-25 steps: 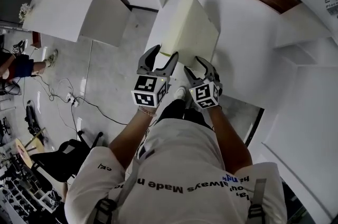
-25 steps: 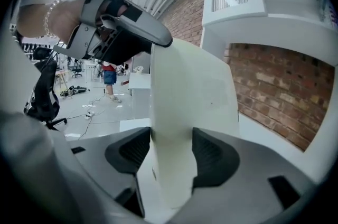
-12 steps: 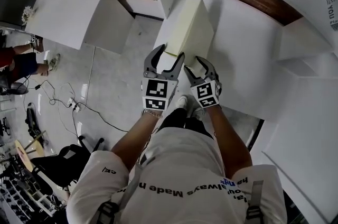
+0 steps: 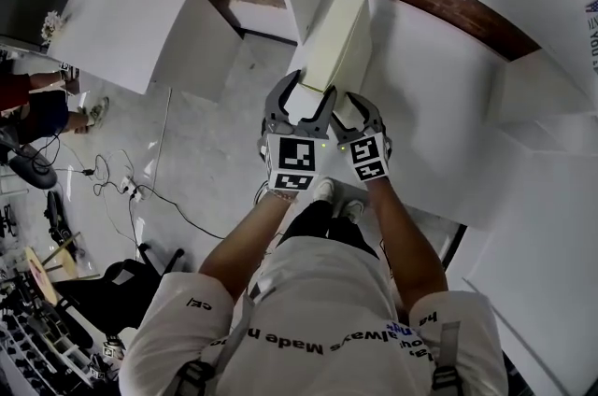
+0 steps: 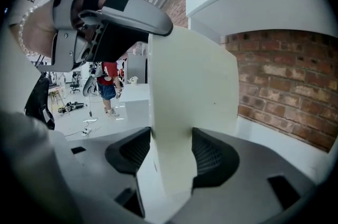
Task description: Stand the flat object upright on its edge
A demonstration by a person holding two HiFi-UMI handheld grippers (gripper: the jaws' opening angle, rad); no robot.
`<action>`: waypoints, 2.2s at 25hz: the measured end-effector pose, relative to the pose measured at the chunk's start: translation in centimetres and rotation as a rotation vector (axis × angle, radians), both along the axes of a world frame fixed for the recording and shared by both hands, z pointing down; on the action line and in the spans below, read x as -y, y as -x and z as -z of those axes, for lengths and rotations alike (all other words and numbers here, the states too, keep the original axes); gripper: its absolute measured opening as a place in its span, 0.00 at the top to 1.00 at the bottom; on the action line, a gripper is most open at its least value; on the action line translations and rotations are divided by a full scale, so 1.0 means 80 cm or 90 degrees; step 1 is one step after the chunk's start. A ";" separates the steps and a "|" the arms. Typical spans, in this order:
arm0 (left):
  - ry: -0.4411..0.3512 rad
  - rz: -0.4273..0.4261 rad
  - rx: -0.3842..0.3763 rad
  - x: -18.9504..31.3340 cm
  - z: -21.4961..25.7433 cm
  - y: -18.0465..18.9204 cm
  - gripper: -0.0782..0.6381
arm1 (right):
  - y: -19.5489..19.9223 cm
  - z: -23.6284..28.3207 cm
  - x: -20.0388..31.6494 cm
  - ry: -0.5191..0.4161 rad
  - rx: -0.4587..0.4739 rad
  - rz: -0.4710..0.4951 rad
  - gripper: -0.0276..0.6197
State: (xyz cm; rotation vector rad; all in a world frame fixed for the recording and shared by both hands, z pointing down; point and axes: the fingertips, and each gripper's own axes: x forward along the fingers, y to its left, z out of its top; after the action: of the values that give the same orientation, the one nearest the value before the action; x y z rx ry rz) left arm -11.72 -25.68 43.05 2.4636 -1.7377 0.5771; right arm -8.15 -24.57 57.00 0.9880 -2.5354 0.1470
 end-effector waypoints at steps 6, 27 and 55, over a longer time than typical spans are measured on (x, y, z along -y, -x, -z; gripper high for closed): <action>-0.021 0.015 0.028 0.032 0.001 0.012 0.52 | 0.020 -0.001 0.035 -0.002 0.014 0.008 0.58; -0.095 0.040 0.079 0.134 0.006 0.041 0.65 | 0.056 0.001 0.143 -0.021 0.050 0.027 0.58; -0.108 0.036 0.129 0.207 0.006 0.038 0.65 | 0.086 -0.005 0.231 -0.006 0.056 0.051 0.58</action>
State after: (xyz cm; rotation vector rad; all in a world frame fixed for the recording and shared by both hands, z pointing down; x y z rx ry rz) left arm -14.75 -42.21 42.61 2.5342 -2.0014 0.7256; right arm -15.00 -43.08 57.43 0.9010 -2.6537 0.1592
